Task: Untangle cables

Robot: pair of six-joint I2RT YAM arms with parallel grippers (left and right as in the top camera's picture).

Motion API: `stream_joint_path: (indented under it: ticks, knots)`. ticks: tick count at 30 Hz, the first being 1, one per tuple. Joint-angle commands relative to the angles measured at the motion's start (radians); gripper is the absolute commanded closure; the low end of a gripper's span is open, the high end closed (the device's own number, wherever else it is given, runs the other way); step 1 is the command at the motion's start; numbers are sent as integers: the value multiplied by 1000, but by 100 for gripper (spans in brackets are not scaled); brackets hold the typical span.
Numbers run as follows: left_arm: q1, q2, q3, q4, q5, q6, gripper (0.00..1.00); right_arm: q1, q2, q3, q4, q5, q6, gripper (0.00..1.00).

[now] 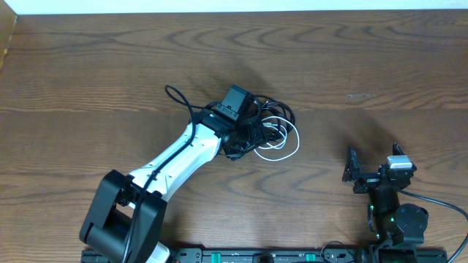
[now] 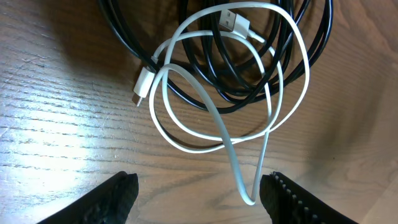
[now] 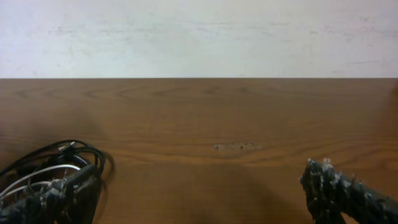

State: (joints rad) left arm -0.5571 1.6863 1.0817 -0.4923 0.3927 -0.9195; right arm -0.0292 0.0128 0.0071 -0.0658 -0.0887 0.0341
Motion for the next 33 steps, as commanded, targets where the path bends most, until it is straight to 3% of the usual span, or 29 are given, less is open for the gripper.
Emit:
stream_joint_path:
  ticks: [1, 17, 22, 26, 33]
  knots:
    - [3, -16, 3, -4, -4, 6, 32, 5, 0, -2, -5, 8, 2, 1]
    - [3, -16, 3, 0, 12, 5, 32, 5, 0, -2, -5, 8, 2, 1]
    - [2, -16, 3, 8, -46, -18, 33, 5, 0, -2, -5, 8, 2, 1]
    - [-2, -16, 3, 8, -35, -74, 54, 5, 0, -2, -5, 8, 2, 1]
    - [-2, -16, 3, 13, -36, -74, 79, 5, 0, -2, -5, 8, 2, 1]
